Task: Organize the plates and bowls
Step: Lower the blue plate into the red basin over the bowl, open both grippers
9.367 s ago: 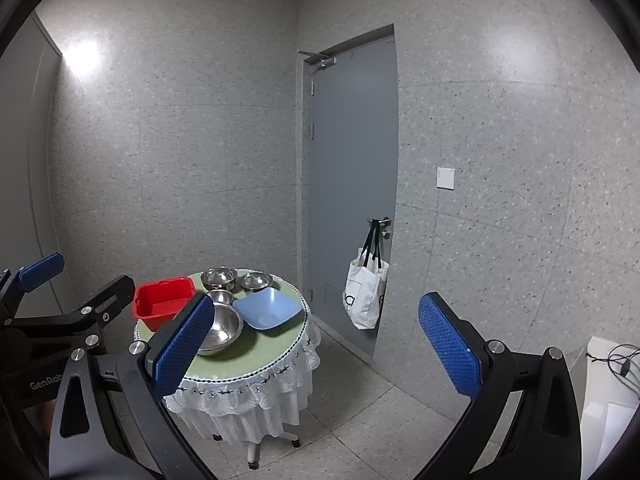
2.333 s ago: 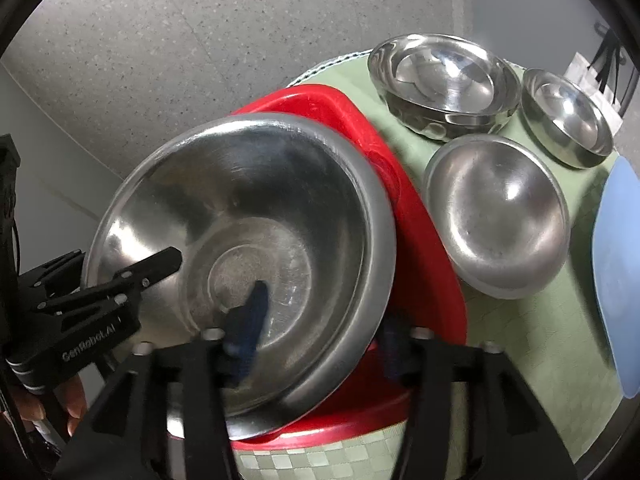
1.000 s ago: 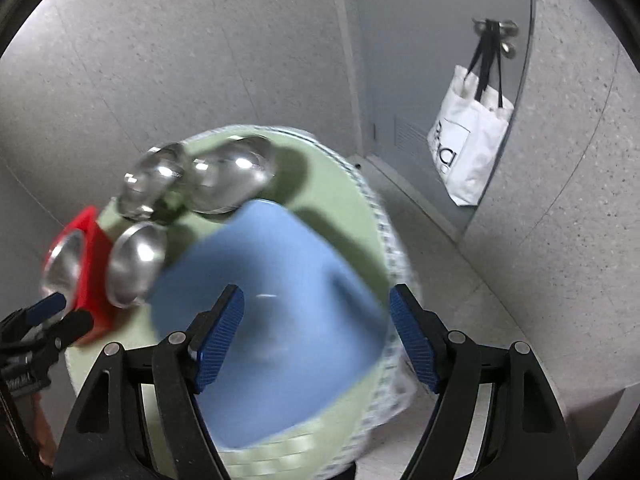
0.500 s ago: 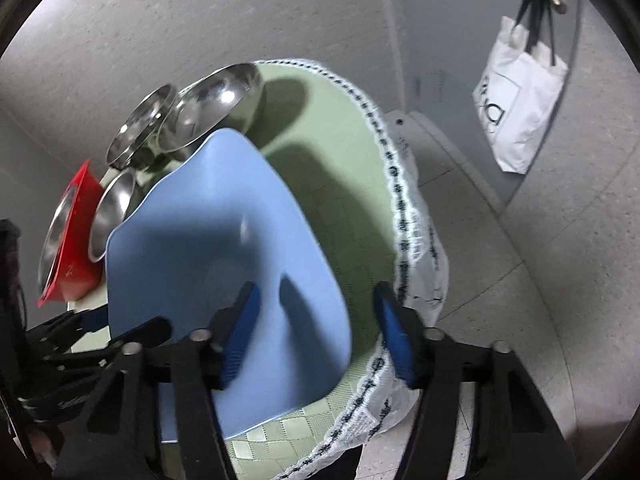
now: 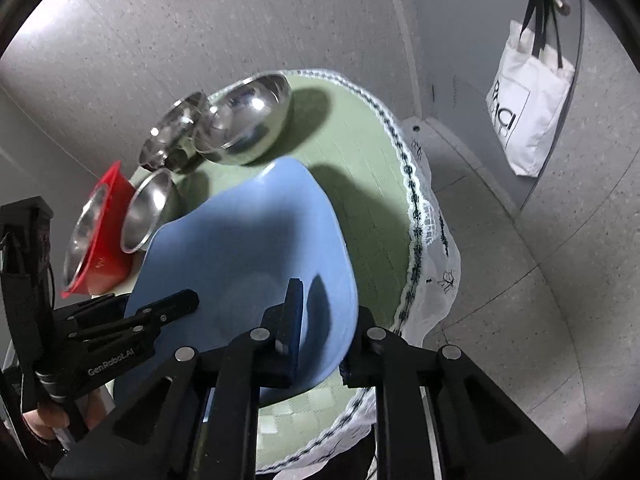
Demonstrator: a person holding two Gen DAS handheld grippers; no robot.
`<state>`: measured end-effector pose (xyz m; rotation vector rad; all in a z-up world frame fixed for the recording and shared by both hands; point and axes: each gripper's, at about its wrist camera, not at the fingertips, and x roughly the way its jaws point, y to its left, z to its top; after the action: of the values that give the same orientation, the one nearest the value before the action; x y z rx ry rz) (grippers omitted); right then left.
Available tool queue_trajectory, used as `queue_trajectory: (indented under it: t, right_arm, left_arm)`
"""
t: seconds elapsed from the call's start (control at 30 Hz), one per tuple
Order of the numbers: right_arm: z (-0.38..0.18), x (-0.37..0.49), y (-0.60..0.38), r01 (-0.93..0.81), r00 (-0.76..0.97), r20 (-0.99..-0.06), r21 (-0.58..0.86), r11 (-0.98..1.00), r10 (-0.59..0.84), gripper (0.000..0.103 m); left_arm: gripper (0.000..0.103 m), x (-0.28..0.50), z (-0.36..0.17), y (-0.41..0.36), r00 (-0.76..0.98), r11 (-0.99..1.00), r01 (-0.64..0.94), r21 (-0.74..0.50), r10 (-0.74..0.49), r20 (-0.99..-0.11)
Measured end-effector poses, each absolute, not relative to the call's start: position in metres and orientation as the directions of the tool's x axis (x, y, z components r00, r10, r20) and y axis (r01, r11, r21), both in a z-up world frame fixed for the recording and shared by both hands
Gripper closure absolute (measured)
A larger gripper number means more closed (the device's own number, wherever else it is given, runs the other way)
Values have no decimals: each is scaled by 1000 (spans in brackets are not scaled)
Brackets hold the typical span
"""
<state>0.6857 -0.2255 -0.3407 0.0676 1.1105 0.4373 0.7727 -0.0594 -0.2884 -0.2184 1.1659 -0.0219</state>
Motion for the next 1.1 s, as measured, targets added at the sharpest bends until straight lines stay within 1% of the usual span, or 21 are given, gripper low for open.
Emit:
queue_trajectory:
  t: [0.27,0.37,0.5,0.7,0.77,0.93,1.1]
  right_arm:
    - [-286,656,-205,-300,481,-800,235,924,360,88]
    - [-266,644,-175,-317,518,-773,222,922,365,88]
    - [-257,632,-120,-346,537,-752,216,913,382,88]
    - [-263,622,-25,-399,519,-734,245,883,438,87]
    - [-270,621,5,-408,511,-731,257,876,452,87]
    - [-296,623,64,-416,449,-758,290,862,472,86]
    - [-322,626,104,-409,401,-792,295,864,460,85]
  left_arm:
    - [78,748,-243,-34,484,971,-4,-240,-208,-850]
    - [78,737,-224,0,515,966,15,-256,-227,-826]
    - [78,722,-209,56,533,971,13,-240,-210,-820]
    - [78,694,-189,154,560,984,-18,-177,-137,-817]
    - [78,685,-186,175,558,986,-29,-166,-122,-821]
    - [79,676,-188,228,531,990,-71,-121,-66,-845]
    - [79,670,-201,263,484,987,-95,-129,-68,-873]
